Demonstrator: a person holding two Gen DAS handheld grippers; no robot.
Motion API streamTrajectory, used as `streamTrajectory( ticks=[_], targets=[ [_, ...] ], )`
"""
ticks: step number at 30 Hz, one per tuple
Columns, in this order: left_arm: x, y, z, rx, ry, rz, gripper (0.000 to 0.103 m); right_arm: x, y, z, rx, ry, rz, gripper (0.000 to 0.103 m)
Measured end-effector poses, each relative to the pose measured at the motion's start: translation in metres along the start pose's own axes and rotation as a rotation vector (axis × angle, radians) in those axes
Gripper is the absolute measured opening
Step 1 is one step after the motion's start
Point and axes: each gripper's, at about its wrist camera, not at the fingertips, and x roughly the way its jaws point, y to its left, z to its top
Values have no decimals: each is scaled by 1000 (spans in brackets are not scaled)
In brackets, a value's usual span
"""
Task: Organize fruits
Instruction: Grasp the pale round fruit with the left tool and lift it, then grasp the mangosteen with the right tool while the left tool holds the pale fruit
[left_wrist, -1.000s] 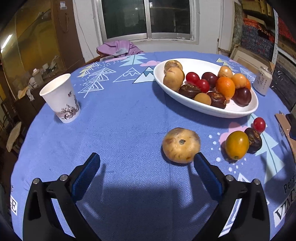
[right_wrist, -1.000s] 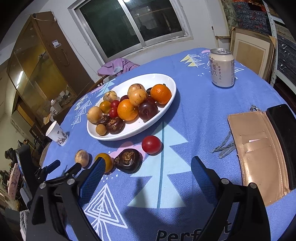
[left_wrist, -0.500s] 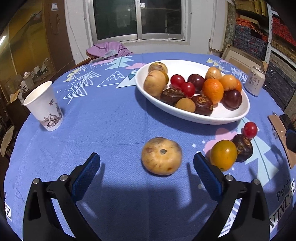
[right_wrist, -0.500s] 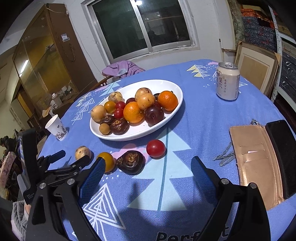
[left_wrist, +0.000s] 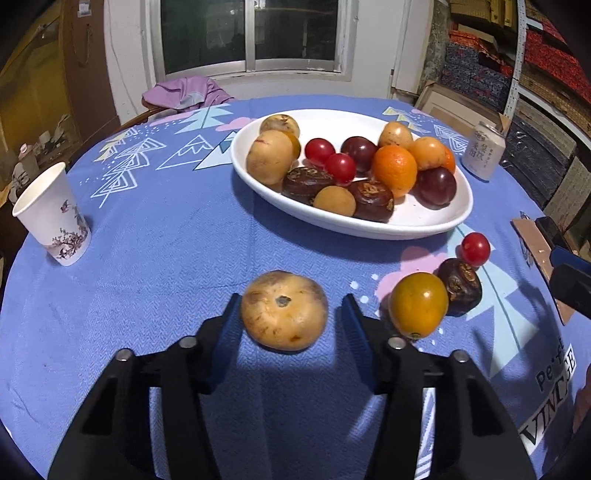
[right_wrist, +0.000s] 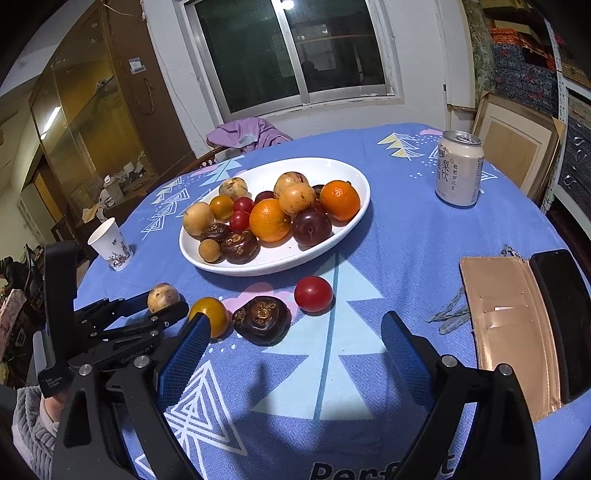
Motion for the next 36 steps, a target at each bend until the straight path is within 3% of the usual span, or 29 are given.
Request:
streamTrajectory(
  ticks=[5,9,14,16,19,27,36],
  targets=[
    [-3,8,-1,-35,-11,-7,44,2,0,0,-4,10,-7,94],
    [-16,15,-10,-22,-24,67,44,6,4,-2,-33,25,-10,93],
    [-23,29,-16,-74,-18,74,44,15,27,-15,-164,63,-13,70],
    [-19,30,-18,-76,0,70,44,21,34,-20,-207,78,-29,55],
    [-18,28,-18,-71,2,66,44,29,36,-22,-233,98,-52,46],
    [-14,27,-17,-76,9,66,44,46,49,-22,-306,86,-57,46],
    [-9,28,-17,-88,30,57,44,68,39,-4,-212,124,17,46]
  ],
)
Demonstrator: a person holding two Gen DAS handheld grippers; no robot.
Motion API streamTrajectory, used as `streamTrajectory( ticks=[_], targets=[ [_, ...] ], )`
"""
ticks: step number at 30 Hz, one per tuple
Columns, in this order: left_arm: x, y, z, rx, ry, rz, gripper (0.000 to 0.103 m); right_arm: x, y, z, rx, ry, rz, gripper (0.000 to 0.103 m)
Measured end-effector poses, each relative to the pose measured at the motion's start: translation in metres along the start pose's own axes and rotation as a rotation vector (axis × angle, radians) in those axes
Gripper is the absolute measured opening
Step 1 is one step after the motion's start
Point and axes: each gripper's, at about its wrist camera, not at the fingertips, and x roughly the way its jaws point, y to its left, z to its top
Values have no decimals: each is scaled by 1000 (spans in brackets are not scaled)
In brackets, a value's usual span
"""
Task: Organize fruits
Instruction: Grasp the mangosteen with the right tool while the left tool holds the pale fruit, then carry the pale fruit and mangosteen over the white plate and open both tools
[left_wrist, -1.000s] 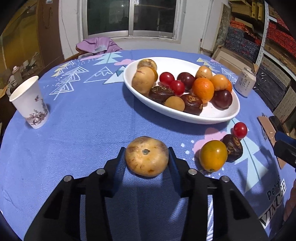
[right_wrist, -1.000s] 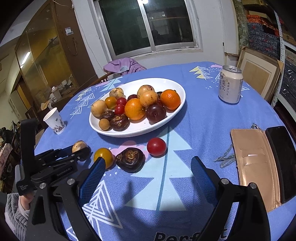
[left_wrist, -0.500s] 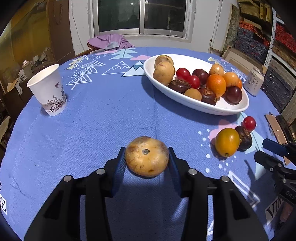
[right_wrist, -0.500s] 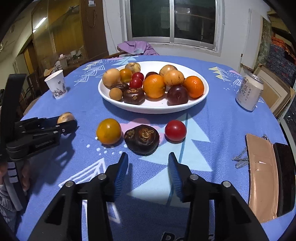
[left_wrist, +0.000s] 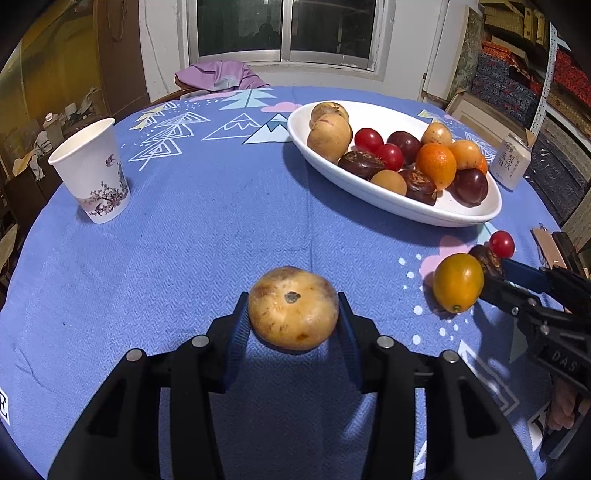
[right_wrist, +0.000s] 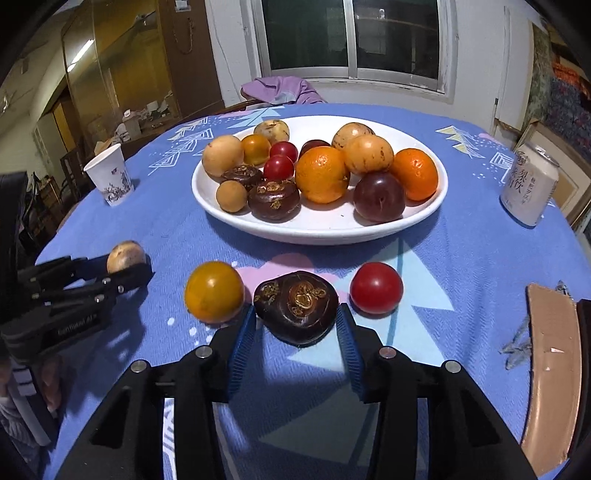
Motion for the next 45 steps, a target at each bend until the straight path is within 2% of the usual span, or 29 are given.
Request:
streamTrajectory(
  ticks=[4,9,26,36,41,43,45],
  targets=[
    [0,0,0,0,0,-1,44,8,3,9,-12,-1,-2,47],
    [0,0,0,3,0,4,44,17,-1,15,19,18,41,50],
    [0,-1,0,5,0,7,44,15,5,14,-5,17,-8,48],
    [-5,-4,-1,15,-26,6,44,-1,3,-1,7,15,-23,48],
    [-23,-14,0,42,-96,19,44,-38,-2,-7,39,-70,-15,48],
    [-29,-20,12,41,-133,15,44,-52,-4,5,41,-144,-33,48],
    [-31,-27,27,44,-145,4,44,-52,-9,21,60,-165,-60,48]
  ],
)
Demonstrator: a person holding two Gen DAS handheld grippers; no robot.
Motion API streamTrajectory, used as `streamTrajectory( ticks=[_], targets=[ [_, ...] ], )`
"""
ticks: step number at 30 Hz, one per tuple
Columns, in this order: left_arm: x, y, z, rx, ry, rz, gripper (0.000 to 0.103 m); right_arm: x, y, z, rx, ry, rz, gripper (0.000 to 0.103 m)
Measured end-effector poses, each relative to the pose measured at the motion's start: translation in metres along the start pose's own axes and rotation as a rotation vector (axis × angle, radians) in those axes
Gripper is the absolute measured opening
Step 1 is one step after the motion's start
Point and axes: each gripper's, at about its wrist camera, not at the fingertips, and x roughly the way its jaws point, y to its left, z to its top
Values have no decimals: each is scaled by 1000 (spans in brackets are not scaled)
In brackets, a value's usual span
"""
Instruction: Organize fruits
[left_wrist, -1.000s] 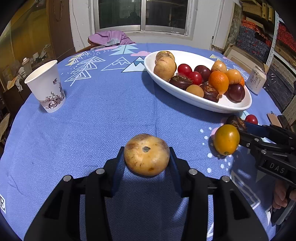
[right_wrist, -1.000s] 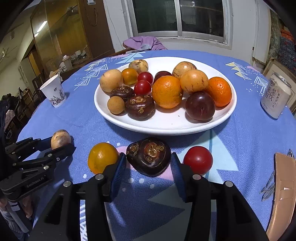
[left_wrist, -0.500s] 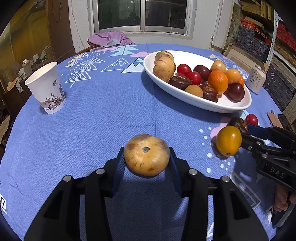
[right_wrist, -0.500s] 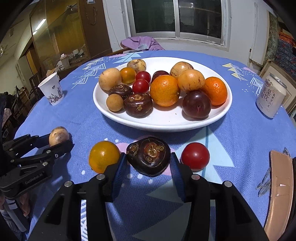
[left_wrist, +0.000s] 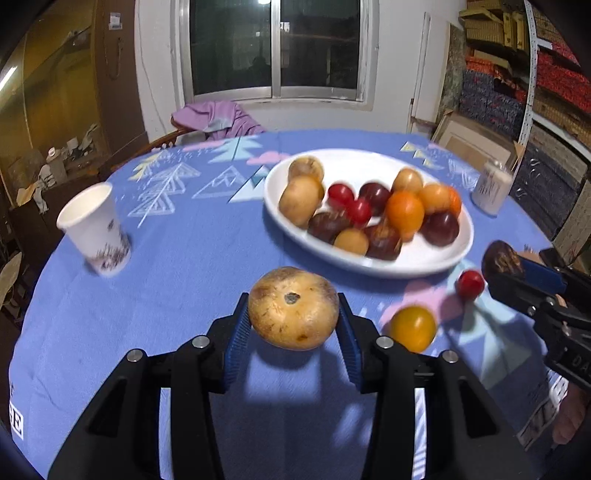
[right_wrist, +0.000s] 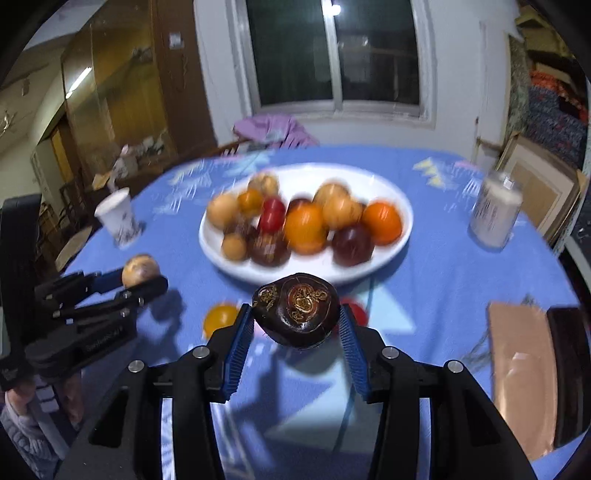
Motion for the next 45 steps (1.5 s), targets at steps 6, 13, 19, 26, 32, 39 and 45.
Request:
streamTrajectory(
  ticks=[6,13,19,26,32,39,45],
  targets=[
    [32,-28,53,65,-33,38,44,45,-16,47,35,10,-55,48],
    [66,-40,69,108,-39,82,74,68,-21,58,-8,-3,-102,61],
    [56,-37,65,82,-66,77,77,57,-28,52,25,-11,-77,64],
    [24,-38,40,79,-78,52,77,24,-33,27,42,-18,-47,64],
    [3,-43,12,97,-64,28,77,0,-40,-1,38,-3,-26,64],
    [1,-60,-18,163,-34,-29,77,-4,-54,-26,43,47,-27,64],
    [15,-72,-21,201,13,-43,77,17,-41,-34,-28,96,-42,64]
  ],
)
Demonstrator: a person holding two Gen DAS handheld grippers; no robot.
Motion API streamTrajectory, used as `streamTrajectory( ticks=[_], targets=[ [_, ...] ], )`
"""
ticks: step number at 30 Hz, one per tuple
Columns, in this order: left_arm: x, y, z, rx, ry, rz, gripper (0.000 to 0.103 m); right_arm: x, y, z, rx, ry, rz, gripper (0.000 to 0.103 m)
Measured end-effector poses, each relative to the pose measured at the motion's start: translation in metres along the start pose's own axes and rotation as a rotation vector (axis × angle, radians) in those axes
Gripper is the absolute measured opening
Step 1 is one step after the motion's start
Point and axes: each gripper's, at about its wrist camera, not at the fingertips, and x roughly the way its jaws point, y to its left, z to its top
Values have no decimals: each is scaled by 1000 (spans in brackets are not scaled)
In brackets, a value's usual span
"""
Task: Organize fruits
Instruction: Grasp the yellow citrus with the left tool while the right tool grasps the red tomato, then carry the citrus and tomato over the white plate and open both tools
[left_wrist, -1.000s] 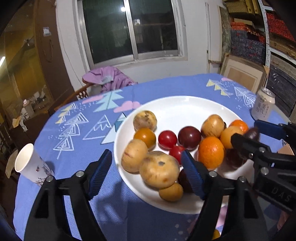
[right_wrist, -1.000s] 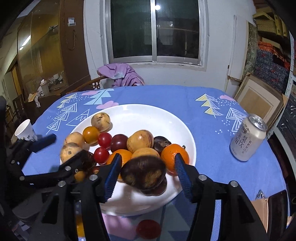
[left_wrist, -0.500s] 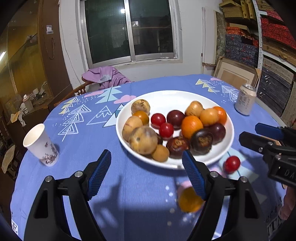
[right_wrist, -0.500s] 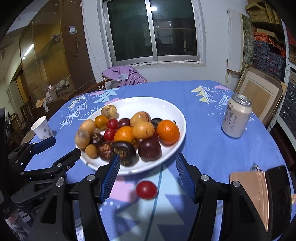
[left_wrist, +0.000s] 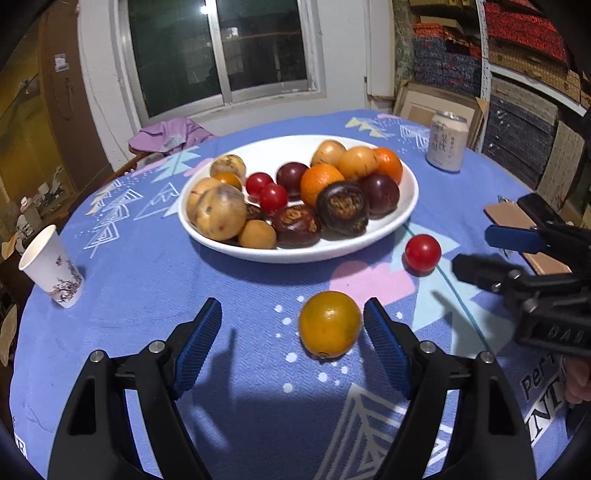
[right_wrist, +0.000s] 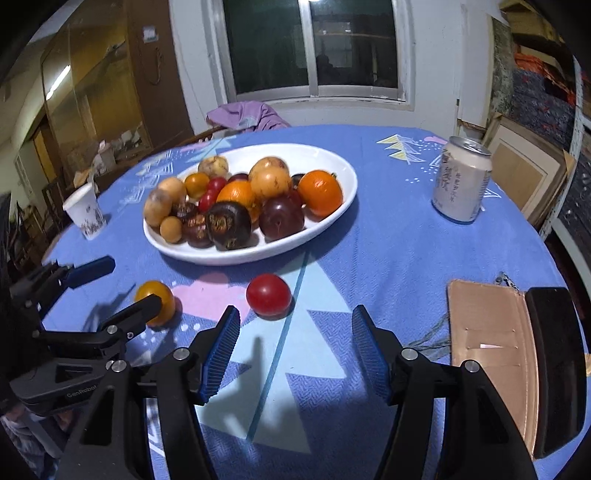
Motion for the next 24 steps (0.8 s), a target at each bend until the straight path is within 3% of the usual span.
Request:
streamTrajectory(
  ticks=[4,9,12,16,18,19,24],
  targets=[
    [3,-9,2,38,4,-14,77,9,8,5,-39,-9,-39,62],
    [17,-14,4,45,65,-57,77,23,4,13,-3,30,28,59],
    [22,-16,6,48,87,-72,68,34,10,16,-16,68,48,50],
    [30,-16,8,33,111,-106,49,41,11,19,4,90,67,33],
    [33,-16,10,24,112,-107,45,40,11,19,9,86,63,33],
    [33,-16,11,19,108,-105,38,40,11,18,8,83,53,32],
    [26,-7,10,-21,80,-126,37,27,7,16,30,52,42,32]
  ],
)
